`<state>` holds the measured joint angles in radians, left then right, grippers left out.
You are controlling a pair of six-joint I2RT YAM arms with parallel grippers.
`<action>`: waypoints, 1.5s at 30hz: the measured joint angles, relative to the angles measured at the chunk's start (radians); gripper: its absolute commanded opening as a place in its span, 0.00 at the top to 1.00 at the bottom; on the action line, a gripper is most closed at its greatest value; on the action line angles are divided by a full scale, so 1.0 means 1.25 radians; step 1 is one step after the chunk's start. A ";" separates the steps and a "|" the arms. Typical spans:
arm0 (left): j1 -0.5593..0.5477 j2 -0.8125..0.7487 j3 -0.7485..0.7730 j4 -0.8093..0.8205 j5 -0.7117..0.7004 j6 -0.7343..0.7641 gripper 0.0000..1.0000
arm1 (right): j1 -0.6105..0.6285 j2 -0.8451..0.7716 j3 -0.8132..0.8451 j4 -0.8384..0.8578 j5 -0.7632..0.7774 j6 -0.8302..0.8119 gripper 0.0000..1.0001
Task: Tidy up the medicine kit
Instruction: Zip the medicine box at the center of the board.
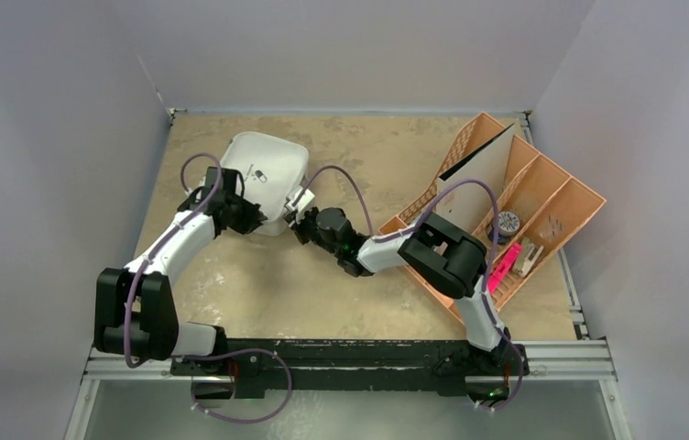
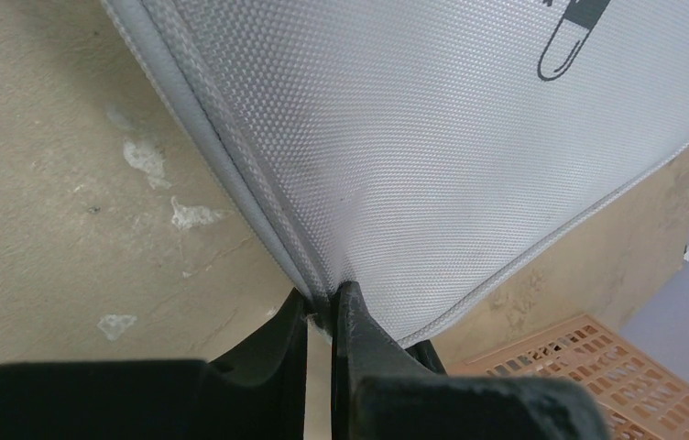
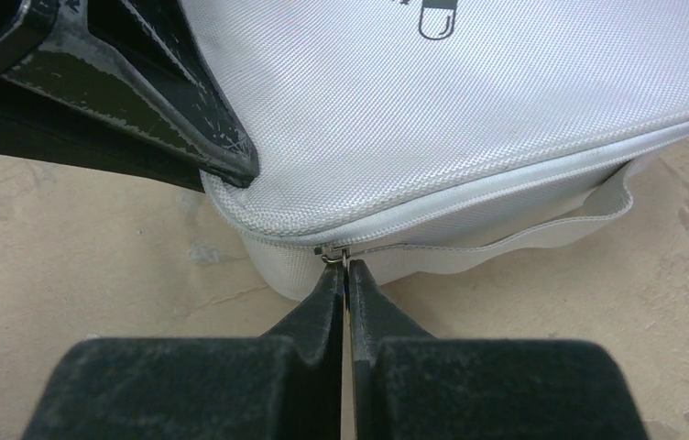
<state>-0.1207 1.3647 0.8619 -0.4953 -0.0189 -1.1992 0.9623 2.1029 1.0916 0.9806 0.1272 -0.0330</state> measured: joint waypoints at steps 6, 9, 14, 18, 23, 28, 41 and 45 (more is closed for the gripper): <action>0.000 0.009 0.000 0.037 0.002 0.049 1.00 | -0.030 0.000 0.035 -0.055 -0.058 -0.010 1.00; 0.000 0.011 0.000 0.043 0.002 0.088 1.00 | -0.064 0.000 0.053 -0.073 -0.071 -0.010 1.00; 0.001 0.010 0.000 0.052 0.005 0.151 1.00 | -0.139 0.000 0.068 -0.095 -0.074 -0.019 1.00; 0.001 0.010 0.000 0.059 0.008 0.190 1.00 | -0.165 0.000 0.072 -0.105 -0.074 -0.031 1.00; 0.001 0.002 0.005 0.047 -0.006 0.246 1.00 | -0.182 0.000 0.085 -0.133 -0.075 -0.033 1.00; 0.001 -0.004 0.023 0.009 -0.035 0.307 1.00 | -0.229 0.000 0.096 -0.168 -0.082 -0.032 1.00; 0.045 0.003 0.069 -0.054 -0.050 0.390 1.00 | -0.259 -0.043 0.088 -0.235 -0.129 -0.026 1.00; 0.099 0.090 0.152 -0.086 -0.025 0.405 1.00 | -0.244 -0.075 0.042 -0.229 -0.130 -0.022 1.00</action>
<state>0.0025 1.4776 1.0523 -0.6025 -0.0502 -0.6933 0.6567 2.0090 1.1435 0.6945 -0.0353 -0.0605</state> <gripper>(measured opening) 0.057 0.005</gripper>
